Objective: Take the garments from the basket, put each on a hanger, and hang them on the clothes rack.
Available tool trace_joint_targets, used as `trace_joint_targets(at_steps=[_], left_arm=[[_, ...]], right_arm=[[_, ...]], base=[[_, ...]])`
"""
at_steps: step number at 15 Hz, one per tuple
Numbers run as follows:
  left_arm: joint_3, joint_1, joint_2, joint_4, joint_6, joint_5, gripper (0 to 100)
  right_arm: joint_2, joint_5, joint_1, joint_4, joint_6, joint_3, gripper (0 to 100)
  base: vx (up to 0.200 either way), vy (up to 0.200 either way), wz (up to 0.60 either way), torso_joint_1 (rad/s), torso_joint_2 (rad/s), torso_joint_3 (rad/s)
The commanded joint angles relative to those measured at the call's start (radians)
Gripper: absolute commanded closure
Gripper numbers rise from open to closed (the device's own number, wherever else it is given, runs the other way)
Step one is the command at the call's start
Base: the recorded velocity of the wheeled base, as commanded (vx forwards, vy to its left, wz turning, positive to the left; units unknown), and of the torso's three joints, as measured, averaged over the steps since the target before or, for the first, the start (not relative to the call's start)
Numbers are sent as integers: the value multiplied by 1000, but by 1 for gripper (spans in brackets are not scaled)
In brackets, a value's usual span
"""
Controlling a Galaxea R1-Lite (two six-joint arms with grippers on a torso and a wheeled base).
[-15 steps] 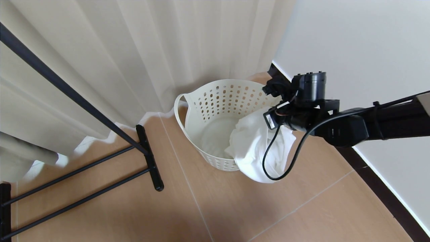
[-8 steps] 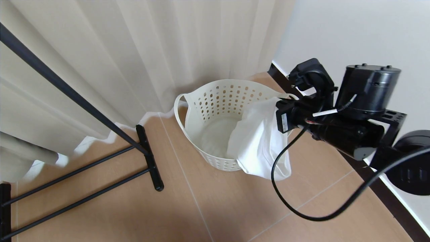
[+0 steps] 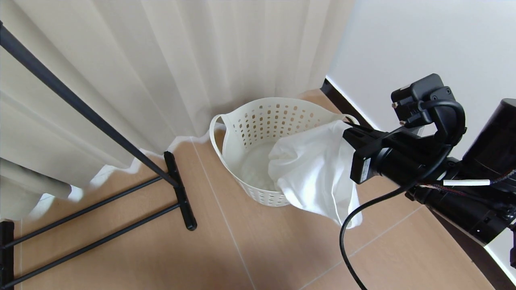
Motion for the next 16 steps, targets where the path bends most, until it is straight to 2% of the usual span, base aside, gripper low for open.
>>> trace_joint_targets(at_steps=[1, 6, 9, 13, 16], left_arm=[[0, 1, 1, 0, 0, 0, 0], [0, -1, 1, 0, 0, 0, 0], [0, 1, 1, 0, 0, 0, 0], [0, -1, 1, 0, 0, 0, 0], [0, -1, 1, 0, 0, 0, 0]], right_arm=[[-6, 0, -1, -5, -1, -1, 100], [-9, 2, -35, -17, 1, -1, 100], [11, 0, -39, -86, -1, 1, 100], [14, 2, -49, -105, -1, 11, 100], [12, 31, -52, -105, -2, 11, 100]], base=[[0, 0, 0, 2, 2, 159], [0, 0, 0, 1, 5, 193], [0, 0, 0, 4, -2, 196], [0, 0, 0, 2, 2, 204], [0, 0, 0, 1, 1, 209]])
